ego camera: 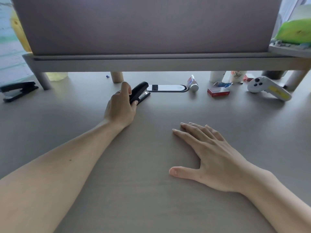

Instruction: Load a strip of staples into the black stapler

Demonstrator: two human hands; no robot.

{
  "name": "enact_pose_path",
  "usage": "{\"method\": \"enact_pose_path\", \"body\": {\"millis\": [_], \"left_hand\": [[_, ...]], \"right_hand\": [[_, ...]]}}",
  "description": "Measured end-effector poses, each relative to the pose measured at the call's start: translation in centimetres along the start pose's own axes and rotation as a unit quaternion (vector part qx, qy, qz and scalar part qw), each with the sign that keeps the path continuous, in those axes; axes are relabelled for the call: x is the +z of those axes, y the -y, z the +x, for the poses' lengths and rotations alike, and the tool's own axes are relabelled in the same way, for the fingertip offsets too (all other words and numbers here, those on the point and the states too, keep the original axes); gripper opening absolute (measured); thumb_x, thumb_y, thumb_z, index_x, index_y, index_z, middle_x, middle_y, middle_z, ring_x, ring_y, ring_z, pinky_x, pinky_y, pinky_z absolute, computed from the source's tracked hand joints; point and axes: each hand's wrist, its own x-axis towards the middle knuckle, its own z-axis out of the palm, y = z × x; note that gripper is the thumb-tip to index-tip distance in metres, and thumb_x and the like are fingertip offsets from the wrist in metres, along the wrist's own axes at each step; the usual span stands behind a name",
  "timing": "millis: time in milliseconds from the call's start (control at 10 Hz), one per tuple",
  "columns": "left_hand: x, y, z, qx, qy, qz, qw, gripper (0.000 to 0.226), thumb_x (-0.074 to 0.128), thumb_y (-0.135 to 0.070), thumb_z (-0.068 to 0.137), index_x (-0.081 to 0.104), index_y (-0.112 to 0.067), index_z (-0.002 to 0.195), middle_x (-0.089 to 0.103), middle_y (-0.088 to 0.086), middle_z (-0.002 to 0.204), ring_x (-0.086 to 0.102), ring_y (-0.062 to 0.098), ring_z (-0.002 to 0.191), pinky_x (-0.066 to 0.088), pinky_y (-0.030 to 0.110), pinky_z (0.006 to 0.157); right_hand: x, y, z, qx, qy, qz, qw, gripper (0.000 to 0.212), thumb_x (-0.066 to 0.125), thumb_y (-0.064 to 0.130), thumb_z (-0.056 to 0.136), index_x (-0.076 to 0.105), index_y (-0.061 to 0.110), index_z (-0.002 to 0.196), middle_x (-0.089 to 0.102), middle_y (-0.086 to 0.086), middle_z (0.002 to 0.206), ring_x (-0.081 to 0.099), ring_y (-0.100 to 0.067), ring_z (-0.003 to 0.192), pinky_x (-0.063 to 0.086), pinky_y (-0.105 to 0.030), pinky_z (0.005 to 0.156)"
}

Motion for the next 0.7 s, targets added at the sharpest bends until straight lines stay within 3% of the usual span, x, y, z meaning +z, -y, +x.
{"method": "enact_pose_path", "body": {"millis": [400,500,600,700], "left_hand": [[0.4,-0.2,0.2,0.001,-0.010,0.004,1.000,0.030,0.063,-0.020,0.098,0.043,-0.009,0.118,0.066,0.018,0.110,0.052,0.033,0.084,0.038,0.037,0.072],[0.4,-0.3,-0.1,-0.002,-0.008,0.000,1.000,0.035,0.064,-0.023,0.097,0.043,-0.008,0.121,0.064,0.017,0.119,0.059,0.037,0.098,0.041,0.038,0.077],[-0.2,-0.6,-1.0,0.006,-0.020,0.014,1.000,0.048,0.066,-0.028,0.094,0.043,-0.009,0.132,0.058,0.015,0.134,0.054,0.038,0.123,0.044,0.045,0.096],[-1.6,-1.4,-3.7,0.107,-0.041,0.059,0.992,0.054,0.070,-0.026,0.090,0.048,-0.012,0.138,0.058,0.011,0.139,0.050,0.035,0.128,0.037,0.042,0.104]], "right_hand": [[0.0,0.0,0.0,-0.004,-0.006,0.006,1.000,0.122,0.010,0.108,0.057,0.008,0.049,0.165,0.001,0.024,0.174,-0.009,0.002,0.160,-0.005,-0.036,0.132],[-0.1,0.0,0.0,-0.009,-0.009,0.010,1.000,0.122,0.013,0.107,0.059,0.011,0.048,0.165,0.004,0.023,0.175,-0.007,0.001,0.160,-0.004,-0.036,0.133],[-0.3,0.0,-0.1,-0.005,-0.005,0.005,1.000,0.122,0.014,0.107,0.059,0.012,0.047,0.165,0.005,0.022,0.175,-0.006,0.000,0.161,-0.004,-0.037,0.133],[-0.5,0.4,-0.4,-0.008,-0.005,0.011,1.000,0.123,0.013,0.106,0.060,0.013,0.044,0.166,0.006,0.020,0.176,-0.006,-0.001,0.161,-0.003,-0.038,0.133]]}}
